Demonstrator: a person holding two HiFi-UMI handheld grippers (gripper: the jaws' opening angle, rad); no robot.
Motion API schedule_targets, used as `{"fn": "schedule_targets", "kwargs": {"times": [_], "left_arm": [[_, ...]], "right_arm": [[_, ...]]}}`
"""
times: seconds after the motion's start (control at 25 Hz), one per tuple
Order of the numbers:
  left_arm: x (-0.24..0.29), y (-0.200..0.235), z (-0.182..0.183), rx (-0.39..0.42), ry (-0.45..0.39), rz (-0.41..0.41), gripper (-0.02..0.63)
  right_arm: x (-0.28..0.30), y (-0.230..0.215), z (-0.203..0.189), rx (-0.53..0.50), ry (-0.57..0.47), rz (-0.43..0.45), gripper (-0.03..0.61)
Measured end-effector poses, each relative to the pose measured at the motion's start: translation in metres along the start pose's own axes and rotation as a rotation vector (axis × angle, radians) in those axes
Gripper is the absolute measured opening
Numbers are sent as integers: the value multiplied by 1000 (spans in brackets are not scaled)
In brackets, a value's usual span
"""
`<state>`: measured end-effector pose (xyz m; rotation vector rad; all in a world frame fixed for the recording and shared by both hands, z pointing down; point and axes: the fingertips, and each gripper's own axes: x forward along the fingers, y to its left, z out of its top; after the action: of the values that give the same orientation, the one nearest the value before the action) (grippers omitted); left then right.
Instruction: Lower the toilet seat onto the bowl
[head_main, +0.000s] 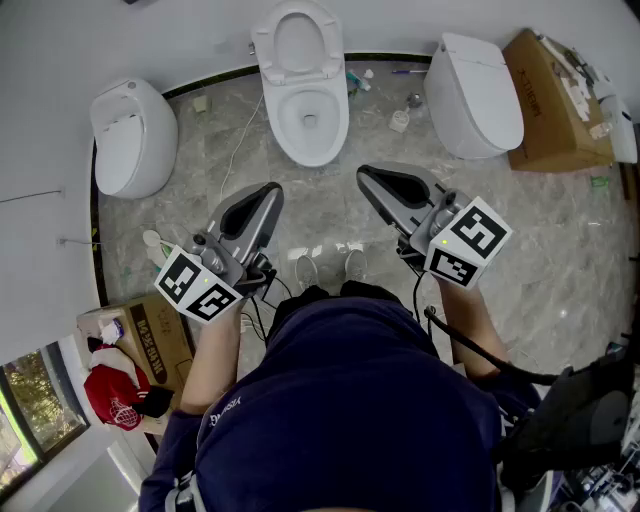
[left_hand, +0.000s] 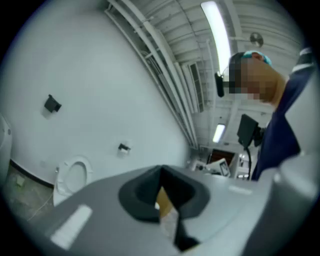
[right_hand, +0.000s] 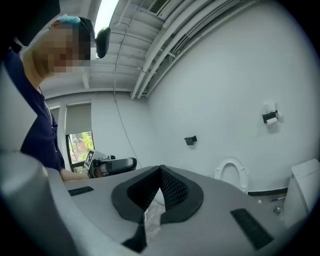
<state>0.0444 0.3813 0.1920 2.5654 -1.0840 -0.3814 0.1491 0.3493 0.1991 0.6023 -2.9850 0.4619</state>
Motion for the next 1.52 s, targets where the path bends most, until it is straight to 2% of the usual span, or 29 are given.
{"fn": "schedule_targets", "kwargs": {"times": [0.32,0.6,1.28,1.52], "left_arm": [[5,-2,-2,5,3,1,5],[8,-10,-6,16,9,12,5],[54,-52,-25,49,1,55,5],[55,-57,-32,46,3,85,5]], "right_arm": [[-6,-6,0,12,-15,-8,6],[-21,-22,4,100,-79,-33,8],[-83,-58,4,91,-81,-1,8],[-94,-73,-1,107,-75,1,8]]}}
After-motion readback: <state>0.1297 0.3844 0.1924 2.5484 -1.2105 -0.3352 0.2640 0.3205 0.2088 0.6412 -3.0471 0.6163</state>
